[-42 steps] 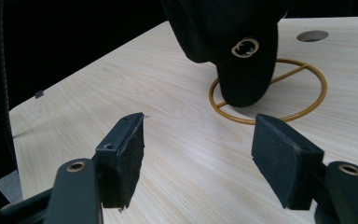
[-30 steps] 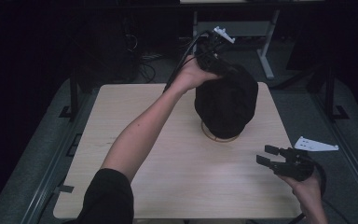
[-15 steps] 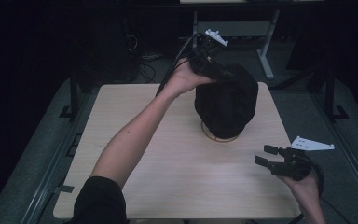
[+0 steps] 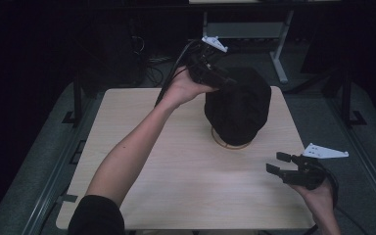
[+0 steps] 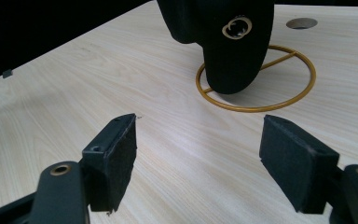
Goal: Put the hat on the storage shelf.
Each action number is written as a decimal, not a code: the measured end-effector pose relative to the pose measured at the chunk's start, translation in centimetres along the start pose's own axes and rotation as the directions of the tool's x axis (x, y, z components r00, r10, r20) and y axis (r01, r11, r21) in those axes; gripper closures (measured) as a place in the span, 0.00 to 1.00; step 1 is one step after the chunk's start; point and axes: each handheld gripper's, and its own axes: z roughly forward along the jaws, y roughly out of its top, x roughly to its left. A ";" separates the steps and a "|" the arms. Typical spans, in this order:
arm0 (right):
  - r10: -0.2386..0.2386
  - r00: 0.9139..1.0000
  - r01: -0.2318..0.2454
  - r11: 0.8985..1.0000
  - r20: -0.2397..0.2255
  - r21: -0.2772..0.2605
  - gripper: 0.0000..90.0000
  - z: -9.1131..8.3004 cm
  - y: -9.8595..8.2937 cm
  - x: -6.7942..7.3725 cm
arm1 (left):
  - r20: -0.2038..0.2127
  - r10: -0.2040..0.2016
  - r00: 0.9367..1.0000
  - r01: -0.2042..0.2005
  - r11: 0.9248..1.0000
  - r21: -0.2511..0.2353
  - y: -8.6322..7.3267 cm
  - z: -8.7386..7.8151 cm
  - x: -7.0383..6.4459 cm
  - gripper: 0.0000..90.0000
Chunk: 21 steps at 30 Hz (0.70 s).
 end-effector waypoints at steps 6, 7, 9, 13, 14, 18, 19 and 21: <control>-0.010 1.000 0.010 1.000 0.006 0.006 0.29 0.3 0.0 0.2 | -0.004 -0.019 1.000 0.019 1.000 -0.022 -1.0 -0.9 0.0 0.51; -0.009 1.000 0.009 1.000 0.005 0.006 0.29 0.3 0.1 0.3 | -0.002 -0.021 1.000 0.021 0.999 -0.026 -1.1 -1.0 0.0 0.51; -0.012 1.000 0.012 1.000 0.006 0.007 0.29 0.4 0.1 0.3 | -0.005 -0.024 1.000 0.024 0.999 -0.025 -1.3 -1.3 0.0 0.50; -0.012 1.000 0.012 1.000 0.004 0.014 0.29 0.6 0.1 0.5 | -0.009 -0.023 1.000 0.023 0.999 -0.034 -1.7 -1.9 -0.3 0.50; -0.009 1.000 0.009 1.000 0.000 0.016 0.29 0.7 0.1 0.5 | -0.009 -0.023 1.000 0.023 0.999 -0.034 -1.7 -1.9 -0.3 0.50; -0.005 1.000 0.006 1.000 -0.008 0.023 0.29 1.0 0.1 0.6 | -0.011 -0.023 1.000 0.022 0.999 -0.040 -2.5 -2.6 -0.4 0.50; -0.007 1.000 0.008 1.000 -0.008 0.024 0.29 1.1 0.1 0.7 | -0.015 -0.021 1.000 0.021 0.999 -0.036 -2.6 -2.8 -0.4 0.49; -0.009 1.000 0.009 1.000 -0.009 0.024 0.29 1.2 0.1 0.8 | -0.020 -0.022 1.000 0.021 0.999 -0.036 -3.0 -3.1 -0.4 0.49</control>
